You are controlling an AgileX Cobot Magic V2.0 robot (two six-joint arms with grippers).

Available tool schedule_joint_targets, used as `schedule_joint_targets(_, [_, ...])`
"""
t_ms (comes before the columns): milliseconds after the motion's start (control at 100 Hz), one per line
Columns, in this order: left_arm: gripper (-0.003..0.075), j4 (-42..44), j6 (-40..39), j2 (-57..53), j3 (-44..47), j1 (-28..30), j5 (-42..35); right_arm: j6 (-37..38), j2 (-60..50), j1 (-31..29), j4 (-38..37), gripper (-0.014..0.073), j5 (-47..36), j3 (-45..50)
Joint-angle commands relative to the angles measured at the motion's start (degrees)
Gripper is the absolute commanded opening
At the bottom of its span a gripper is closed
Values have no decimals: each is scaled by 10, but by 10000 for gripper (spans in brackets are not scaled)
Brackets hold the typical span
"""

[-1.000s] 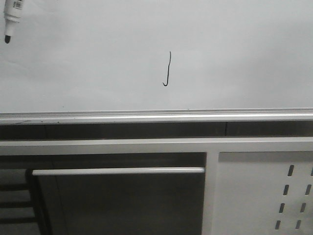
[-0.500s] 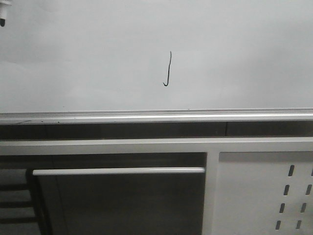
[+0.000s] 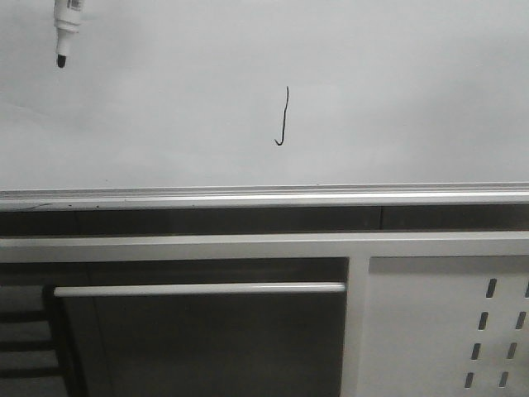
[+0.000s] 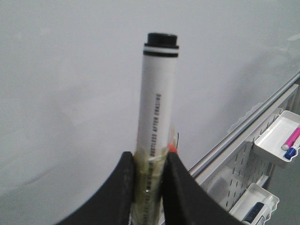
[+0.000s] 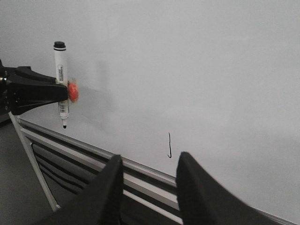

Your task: Write number 1 on whiteboard

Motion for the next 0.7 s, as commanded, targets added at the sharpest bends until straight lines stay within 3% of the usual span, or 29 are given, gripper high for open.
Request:
schedule_joint_targets(0, [-20,-20,0,2,-19,14,-18,-3,2,-1,-14,237,15,-15])
schedule_joint_targets(200, [-20,-72,0,3,-19,55,23,-3,2,-1,-14,237,15,-15])
schedule_joint_targets(420, [-21,-98,0,3,-19,57,62,-3,2,-1,-14,237,15,-15])
schedule_joint_targets(690, [-21,-97,0,3,-19,57,55,-3,2,-1,-14,237,15,-15])
